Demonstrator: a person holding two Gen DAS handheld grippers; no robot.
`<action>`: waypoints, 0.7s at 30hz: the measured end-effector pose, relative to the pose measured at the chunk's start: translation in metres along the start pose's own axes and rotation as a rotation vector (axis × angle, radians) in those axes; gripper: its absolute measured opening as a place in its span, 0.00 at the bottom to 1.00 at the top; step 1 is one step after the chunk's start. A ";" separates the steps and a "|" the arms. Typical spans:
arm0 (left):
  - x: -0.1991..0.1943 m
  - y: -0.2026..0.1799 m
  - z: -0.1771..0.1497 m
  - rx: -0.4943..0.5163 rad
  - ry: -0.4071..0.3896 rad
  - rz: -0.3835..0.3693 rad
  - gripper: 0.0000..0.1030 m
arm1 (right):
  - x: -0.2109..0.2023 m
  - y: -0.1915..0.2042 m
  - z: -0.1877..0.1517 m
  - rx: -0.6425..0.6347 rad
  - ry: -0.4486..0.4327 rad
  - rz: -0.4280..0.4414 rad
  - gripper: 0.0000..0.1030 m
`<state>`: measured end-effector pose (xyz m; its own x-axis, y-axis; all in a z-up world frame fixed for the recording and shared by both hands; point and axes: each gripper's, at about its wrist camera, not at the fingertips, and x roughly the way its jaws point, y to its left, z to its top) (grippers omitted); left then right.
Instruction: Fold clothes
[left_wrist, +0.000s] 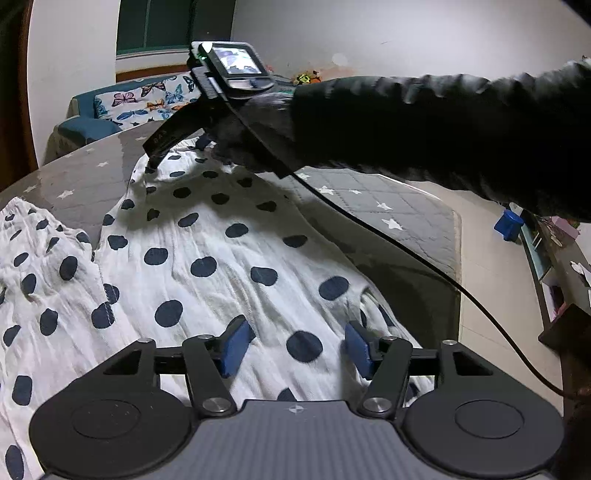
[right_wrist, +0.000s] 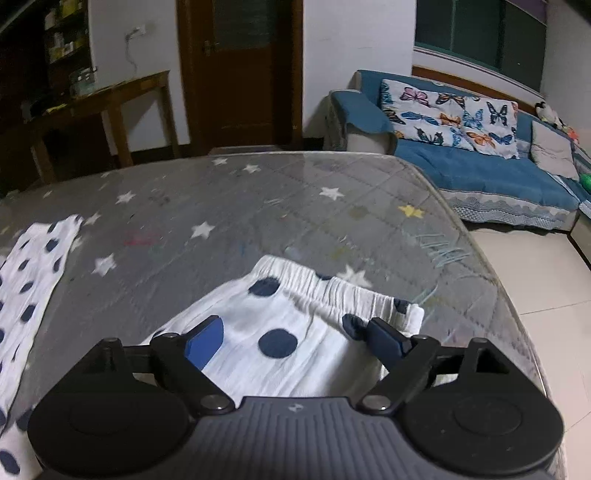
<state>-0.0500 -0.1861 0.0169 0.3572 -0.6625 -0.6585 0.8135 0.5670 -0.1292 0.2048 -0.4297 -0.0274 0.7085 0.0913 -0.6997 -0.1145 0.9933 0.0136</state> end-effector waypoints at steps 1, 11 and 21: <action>0.001 0.000 0.000 -0.001 -0.001 -0.002 0.62 | 0.001 -0.001 0.001 0.003 -0.002 0.000 0.85; -0.001 -0.001 0.002 -0.022 -0.009 0.023 0.68 | -0.034 0.002 0.001 -0.018 -0.028 -0.005 0.86; -0.026 -0.023 0.002 0.019 -0.046 0.036 0.70 | -0.097 0.026 -0.046 -0.087 -0.024 0.103 0.92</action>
<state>-0.0774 -0.1825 0.0383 0.4067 -0.6636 -0.6279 0.8082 0.5818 -0.0913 0.1012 -0.4163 0.0082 0.7063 0.1955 -0.6803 -0.2472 0.9687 0.0217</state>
